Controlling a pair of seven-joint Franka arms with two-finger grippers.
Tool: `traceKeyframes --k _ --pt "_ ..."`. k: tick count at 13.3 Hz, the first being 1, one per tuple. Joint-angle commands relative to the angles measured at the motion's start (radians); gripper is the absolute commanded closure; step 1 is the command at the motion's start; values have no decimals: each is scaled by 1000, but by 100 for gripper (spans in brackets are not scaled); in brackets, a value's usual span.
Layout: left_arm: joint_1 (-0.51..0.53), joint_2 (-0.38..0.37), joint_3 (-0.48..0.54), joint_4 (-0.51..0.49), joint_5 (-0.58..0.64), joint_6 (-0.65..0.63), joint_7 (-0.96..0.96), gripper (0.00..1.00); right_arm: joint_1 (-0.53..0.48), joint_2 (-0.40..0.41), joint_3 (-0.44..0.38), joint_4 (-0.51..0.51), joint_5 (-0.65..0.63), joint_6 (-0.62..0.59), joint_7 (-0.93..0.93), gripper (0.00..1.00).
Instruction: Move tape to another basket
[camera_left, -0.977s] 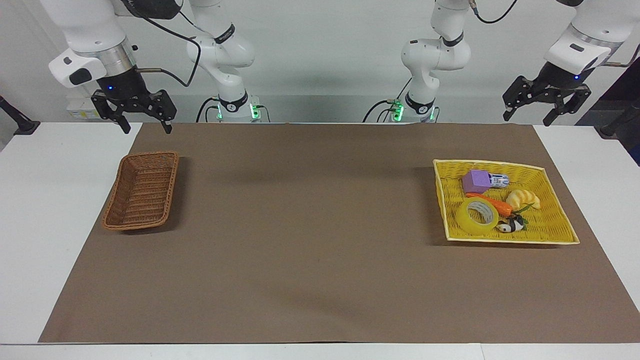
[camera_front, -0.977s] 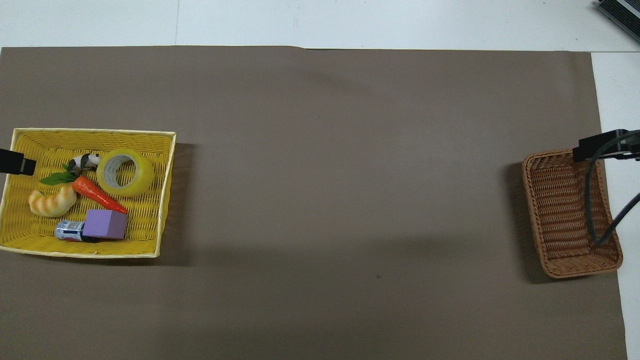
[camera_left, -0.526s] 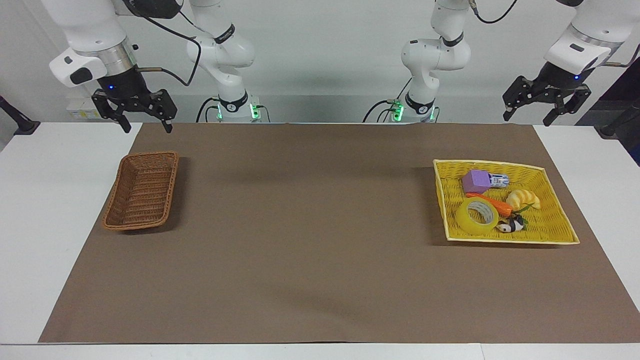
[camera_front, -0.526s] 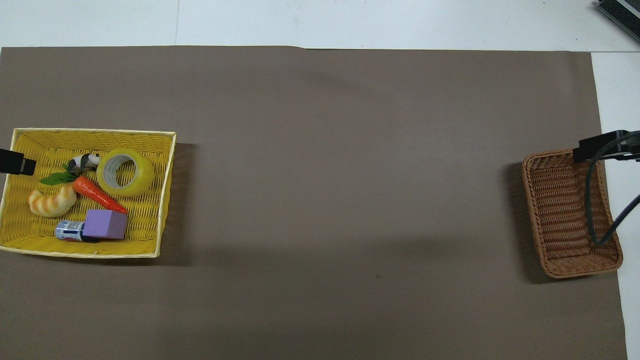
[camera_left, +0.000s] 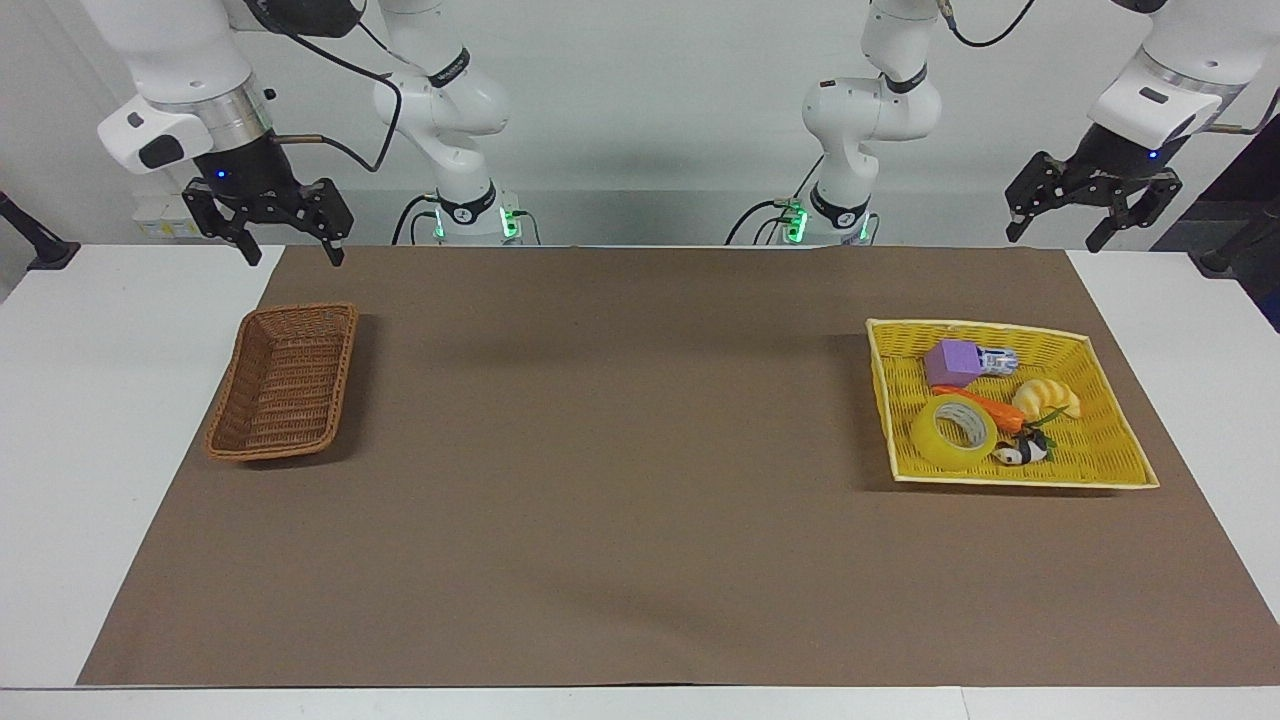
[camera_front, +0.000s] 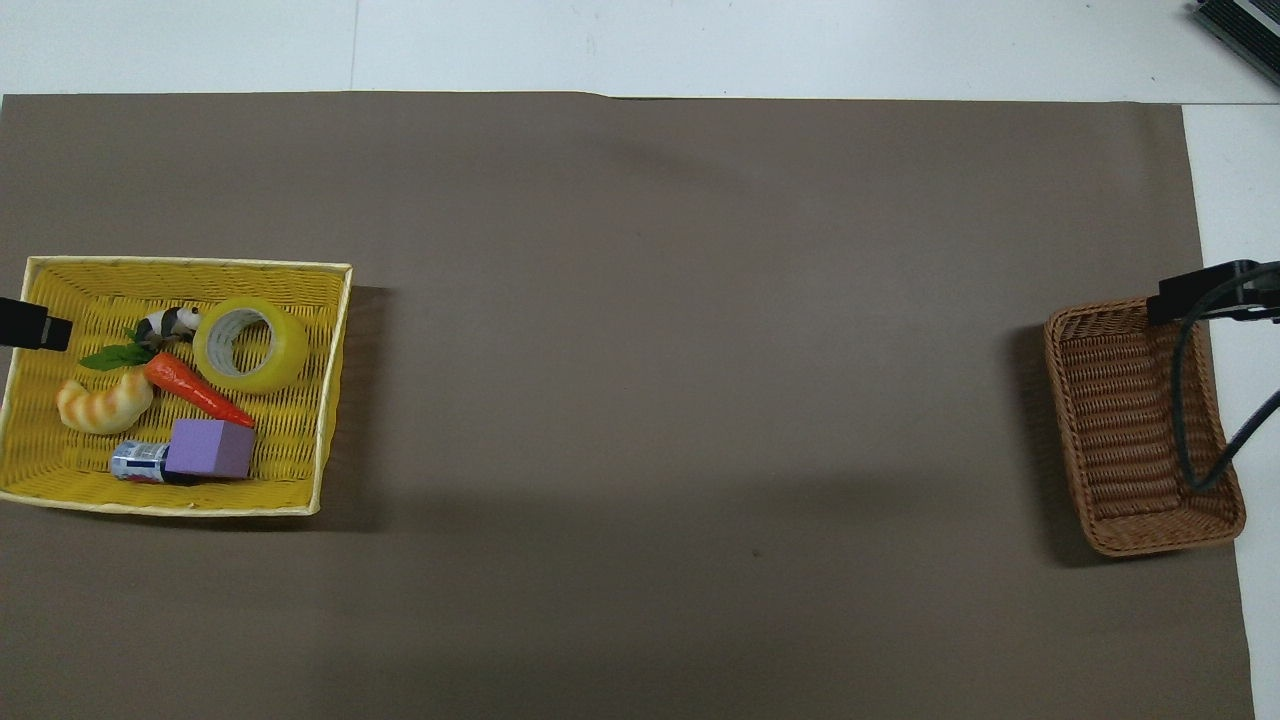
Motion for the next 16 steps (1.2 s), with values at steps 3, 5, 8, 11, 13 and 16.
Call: traceKeyframes --k 3,5,8,11,13,16 --pt "-10 -14 4 -13 5 -34 -3 0 -12 -21 4 -21 18 -5 -13 0" --pt "-15 -13 6 -9 8 -25 -3 0 -12 -21 4 -21 18 -3 -13 0" --pt "-12 -22 1 -41 8 28 9 0 -12 -21 4 -21 18 -3 -13 0" --pt "-6 -22 3 -138 8 156 16 0 -24 -21 -2 -21 17 -5 -13 0" --pt "-1 -16 3 -236 8 269 25 0 -24 -21 -4 -21 17 -5 -13 0" --pt "13 -8 4 -406 8 462 66 0 -23 -33 0 -35 21 -43 -21 0"
